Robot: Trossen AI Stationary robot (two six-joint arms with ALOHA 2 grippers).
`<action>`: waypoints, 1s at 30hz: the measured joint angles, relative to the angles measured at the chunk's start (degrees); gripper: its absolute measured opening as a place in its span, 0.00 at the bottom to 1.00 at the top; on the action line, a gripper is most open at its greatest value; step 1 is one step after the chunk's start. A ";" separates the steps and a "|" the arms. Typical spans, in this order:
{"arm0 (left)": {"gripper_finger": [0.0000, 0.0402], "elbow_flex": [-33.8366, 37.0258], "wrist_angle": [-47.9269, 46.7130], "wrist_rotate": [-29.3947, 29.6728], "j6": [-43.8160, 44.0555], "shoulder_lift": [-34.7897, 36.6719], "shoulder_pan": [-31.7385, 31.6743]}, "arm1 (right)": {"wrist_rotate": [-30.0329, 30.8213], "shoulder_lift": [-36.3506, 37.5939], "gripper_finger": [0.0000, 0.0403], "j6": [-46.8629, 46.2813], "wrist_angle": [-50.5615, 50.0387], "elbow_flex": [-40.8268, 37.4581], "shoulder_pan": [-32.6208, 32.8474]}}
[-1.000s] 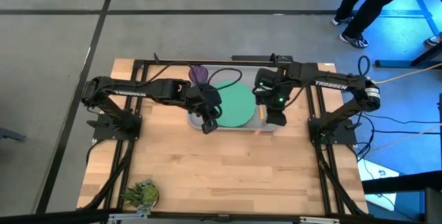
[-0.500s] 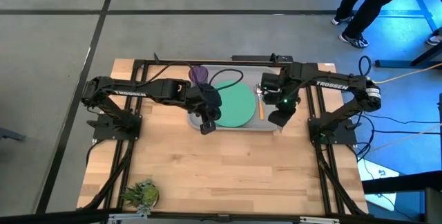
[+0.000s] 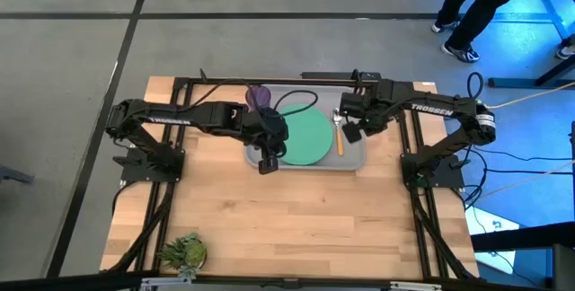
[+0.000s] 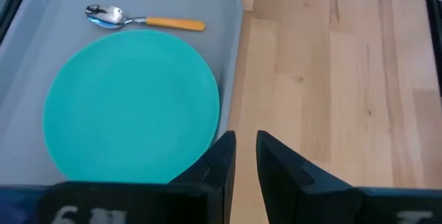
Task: Pick and place plate/cup/fork/spoon on tray
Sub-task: Put the yellow fork on the gray tray to the right of the yellow spoon
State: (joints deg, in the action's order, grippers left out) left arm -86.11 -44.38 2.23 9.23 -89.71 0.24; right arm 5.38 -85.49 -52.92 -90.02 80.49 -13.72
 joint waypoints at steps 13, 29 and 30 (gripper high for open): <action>0.13 0.02 -5.00 0.04 1.10 -0.02 -4.27 | -12.65 0.00 0.01 -8.63 0.00 -3.93 3.93; 0.13 0.02 -5.05 0.03 -10.08 -0.04 -12.63 | -38.30 0.00 0.01 -11.40 0.00 -6.84 14.73; 0.13 0.02 -5.01 0.03 -10.93 -0.04 -13.37 | -39.96 0.00 0.01 -12.65 0.01 -6.84 14.99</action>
State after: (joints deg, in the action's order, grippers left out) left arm -86.08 -49.39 2.26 -1.70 -89.76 -13.13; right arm -34.59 -85.49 -65.57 -90.01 73.65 1.28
